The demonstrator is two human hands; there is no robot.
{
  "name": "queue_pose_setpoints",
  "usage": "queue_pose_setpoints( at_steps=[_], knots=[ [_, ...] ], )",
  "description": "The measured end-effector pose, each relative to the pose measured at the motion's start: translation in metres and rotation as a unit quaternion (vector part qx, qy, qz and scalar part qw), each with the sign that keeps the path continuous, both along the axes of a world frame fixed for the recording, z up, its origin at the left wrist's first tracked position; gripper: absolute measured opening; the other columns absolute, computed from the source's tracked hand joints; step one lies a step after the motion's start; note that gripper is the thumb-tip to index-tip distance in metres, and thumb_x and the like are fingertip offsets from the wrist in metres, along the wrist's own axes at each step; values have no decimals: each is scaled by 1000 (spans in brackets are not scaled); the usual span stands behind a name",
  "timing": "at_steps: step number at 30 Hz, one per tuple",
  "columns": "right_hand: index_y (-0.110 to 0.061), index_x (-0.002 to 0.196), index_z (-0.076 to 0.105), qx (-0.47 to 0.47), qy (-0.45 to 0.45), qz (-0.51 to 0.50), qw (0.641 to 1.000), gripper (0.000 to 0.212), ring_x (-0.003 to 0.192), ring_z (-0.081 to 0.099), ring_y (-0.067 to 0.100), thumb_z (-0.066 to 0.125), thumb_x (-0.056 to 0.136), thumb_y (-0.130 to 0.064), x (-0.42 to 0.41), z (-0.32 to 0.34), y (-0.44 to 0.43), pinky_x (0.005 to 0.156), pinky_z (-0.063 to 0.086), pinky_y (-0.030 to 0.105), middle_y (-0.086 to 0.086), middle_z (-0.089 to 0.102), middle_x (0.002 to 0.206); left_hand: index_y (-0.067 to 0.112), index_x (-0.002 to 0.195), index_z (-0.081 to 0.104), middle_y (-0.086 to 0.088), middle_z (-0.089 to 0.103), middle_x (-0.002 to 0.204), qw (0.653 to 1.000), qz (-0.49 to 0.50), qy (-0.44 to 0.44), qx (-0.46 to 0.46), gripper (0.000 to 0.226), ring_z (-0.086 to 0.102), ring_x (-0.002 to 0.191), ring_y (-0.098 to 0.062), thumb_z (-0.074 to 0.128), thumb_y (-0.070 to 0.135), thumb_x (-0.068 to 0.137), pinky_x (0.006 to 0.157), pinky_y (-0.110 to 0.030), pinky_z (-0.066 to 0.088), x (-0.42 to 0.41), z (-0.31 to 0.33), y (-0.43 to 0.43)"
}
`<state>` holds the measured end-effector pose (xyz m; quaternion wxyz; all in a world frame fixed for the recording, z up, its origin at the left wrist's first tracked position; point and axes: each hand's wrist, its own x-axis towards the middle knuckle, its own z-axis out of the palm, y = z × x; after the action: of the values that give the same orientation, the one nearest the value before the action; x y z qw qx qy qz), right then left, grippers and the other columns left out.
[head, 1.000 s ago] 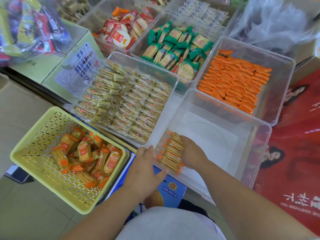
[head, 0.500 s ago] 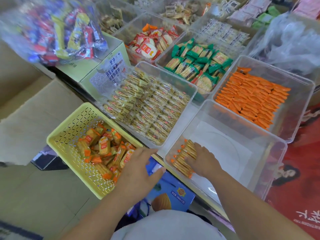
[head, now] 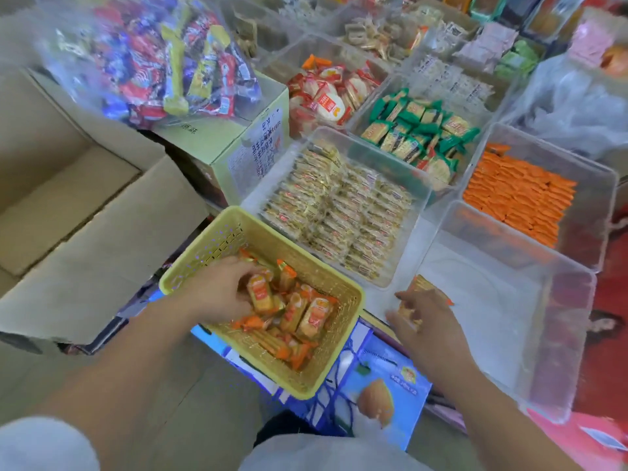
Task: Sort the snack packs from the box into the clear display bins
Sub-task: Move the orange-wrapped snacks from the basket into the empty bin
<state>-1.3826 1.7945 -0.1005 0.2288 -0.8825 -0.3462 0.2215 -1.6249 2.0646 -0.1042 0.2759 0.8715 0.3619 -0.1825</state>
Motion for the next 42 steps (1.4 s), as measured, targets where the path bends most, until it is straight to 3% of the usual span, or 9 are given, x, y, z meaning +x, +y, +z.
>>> queue_pose_setpoints(
  at_steps=[5,8,11,15,20,25,30,38,42],
  knots=[
    [-27,109,70,87,6,50,995,19,82,57,4,72,91,-31,-63,24,18,67,41,15,-16,57,87,25,133,61,-4,49,127,988,-130,78,-4,62,51,121,-25,80,38,75,89,-22,36,-3,-13,33],
    [-28,110,70,119,33,55,991,19,85,61,7,72,91,-29,-90,29,26,68,48,19,-17,61,90,30,149,45,-13,22,157,981,-157,107,26,90,37,138,-37,83,43,69,112,-36,39,-3,-18,37],
    [-26,125,66,98,83,55,990,33,97,64,2,70,93,-34,-107,29,45,82,55,22,-16,64,109,30,152,38,-14,-4,168,981,-143,125,30,105,30,146,-42,89,44,61,113,-45,43,-1,-19,38],
    [-25,153,40,-22,135,66,988,69,134,48,15,63,94,-51,-114,27,81,106,39,29,-3,48,151,24,145,42,-16,43,145,982,-133,132,38,102,45,130,-38,88,56,59,106,-45,47,6,-24,35],
    [-24,160,15,-50,361,-128,922,90,134,46,25,68,92,-48,-119,12,118,95,43,30,4,31,162,22,156,34,-17,34,153,986,-111,125,15,109,42,137,-39,86,58,68,107,-42,43,6,-35,35],
    [-13,159,15,-57,346,-252,902,92,140,40,36,69,91,-45,-121,-25,134,106,40,48,10,33,159,22,155,36,-16,29,158,983,-118,136,-39,109,48,136,-38,90,55,67,104,-42,50,6,-39,37],
    [-29,155,29,-145,289,-173,930,83,132,46,38,71,86,-50,-131,-46,142,104,49,51,12,37,151,31,147,47,-6,56,140,974,-170,135,-66,88,58,120,-29,87,55,72,84,-34,50,9,-44,37],
    [-42,151,33,-207,238,-107,943,88,117,57,35,77,77,-60,-125,-64,151,98,54,43,10,26,147,21,154,41,-13,44,151,959,-208,170,-85,91,37,144,-36,80,56,79,110,-46,45,15,-48,40],
    [-37,151,37,-246,195,-54,948,79,117,57,34,67,83,-65,-128,-71,156,104,50,45,13,24,146,13,153,43,-11,49,151,959,-204,169,-101,95,51,134,-32,82,56,77,107,-42,48,12,-49,42]
  ],
)
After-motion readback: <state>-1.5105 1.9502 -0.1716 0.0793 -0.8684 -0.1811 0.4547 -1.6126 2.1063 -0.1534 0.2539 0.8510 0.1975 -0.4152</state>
